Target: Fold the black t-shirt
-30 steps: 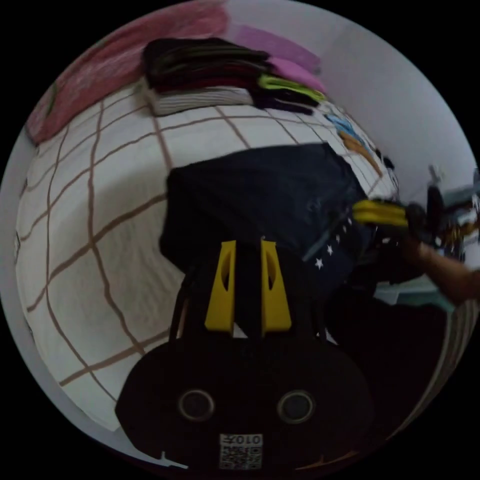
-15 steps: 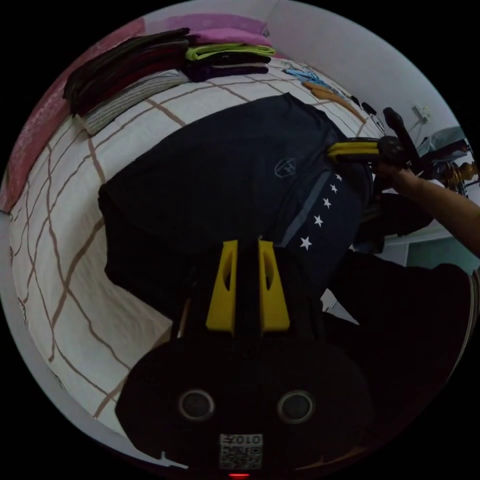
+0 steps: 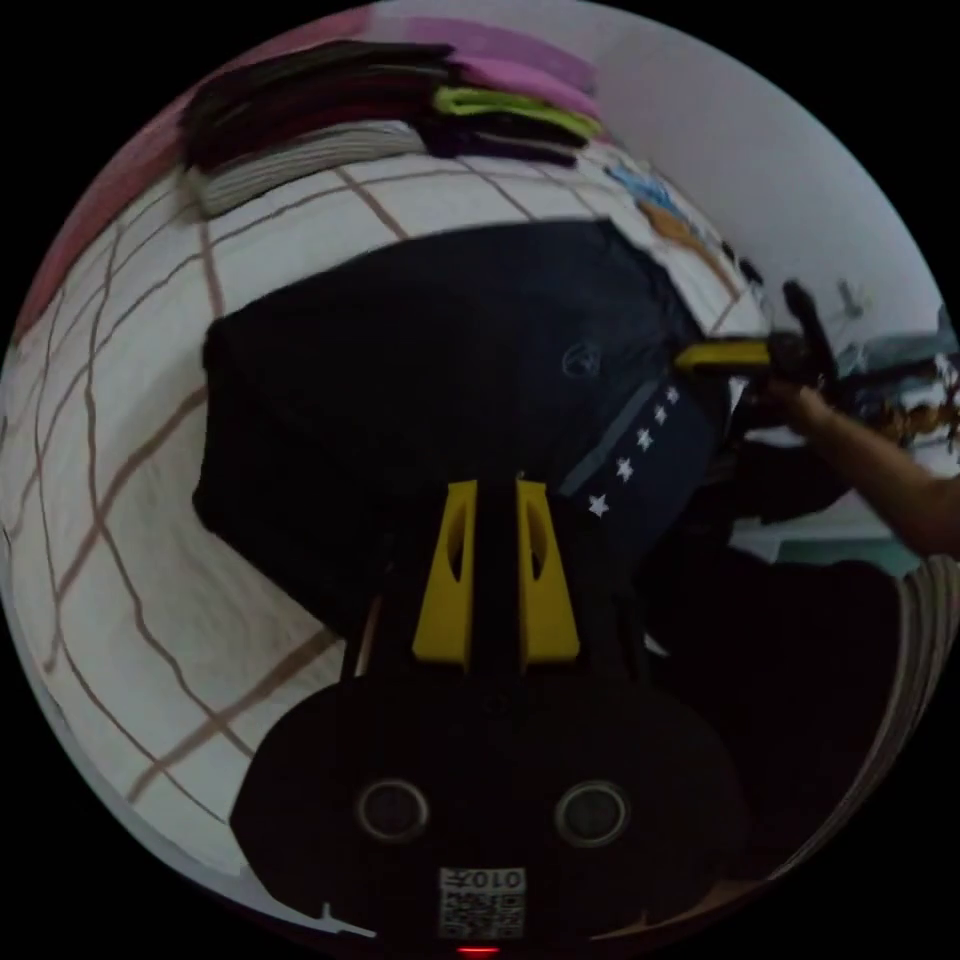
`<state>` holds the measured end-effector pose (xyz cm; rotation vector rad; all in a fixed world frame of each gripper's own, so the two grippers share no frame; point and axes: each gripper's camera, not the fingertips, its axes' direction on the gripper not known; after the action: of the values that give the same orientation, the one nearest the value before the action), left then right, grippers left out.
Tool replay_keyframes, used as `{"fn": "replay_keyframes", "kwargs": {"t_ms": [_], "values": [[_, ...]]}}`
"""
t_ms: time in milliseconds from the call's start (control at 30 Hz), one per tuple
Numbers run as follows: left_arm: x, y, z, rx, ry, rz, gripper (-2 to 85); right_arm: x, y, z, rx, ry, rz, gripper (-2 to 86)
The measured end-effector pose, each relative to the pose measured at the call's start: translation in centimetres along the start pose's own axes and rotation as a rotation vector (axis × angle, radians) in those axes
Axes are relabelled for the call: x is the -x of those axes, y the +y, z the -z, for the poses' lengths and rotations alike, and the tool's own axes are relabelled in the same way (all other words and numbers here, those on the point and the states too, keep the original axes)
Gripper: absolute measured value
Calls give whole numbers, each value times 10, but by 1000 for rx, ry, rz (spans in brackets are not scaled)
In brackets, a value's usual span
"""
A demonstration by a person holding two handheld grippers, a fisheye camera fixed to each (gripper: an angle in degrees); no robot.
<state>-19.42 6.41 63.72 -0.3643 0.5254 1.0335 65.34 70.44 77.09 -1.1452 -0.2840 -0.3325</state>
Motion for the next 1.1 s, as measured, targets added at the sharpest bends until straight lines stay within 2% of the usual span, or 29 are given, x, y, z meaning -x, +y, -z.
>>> {"fn": "replay_keyframes", "kwargs": {"t_ms": [67,133,400,567,700,1100], "values": [[8,8,24,-106,-35,66,95,-28,12,40,-188,4,-5,47],[23,13,46,-177,-71,135,102,-53,15,64,-292,3,35,62],[112,-42,71,-219,-110,291,147,-194,-38,109,-228,-80,-3,132],[139,-70,56,-171,-84,249,158,-260,-59,121,-198,-149,11,148],[148,-73,41,-128,-25,227,162,-285,-65,128,-183,-200,31,147],[161,-71,51,-178,16,241,149,-331,-65,172,-128,-168,47,135]]}}
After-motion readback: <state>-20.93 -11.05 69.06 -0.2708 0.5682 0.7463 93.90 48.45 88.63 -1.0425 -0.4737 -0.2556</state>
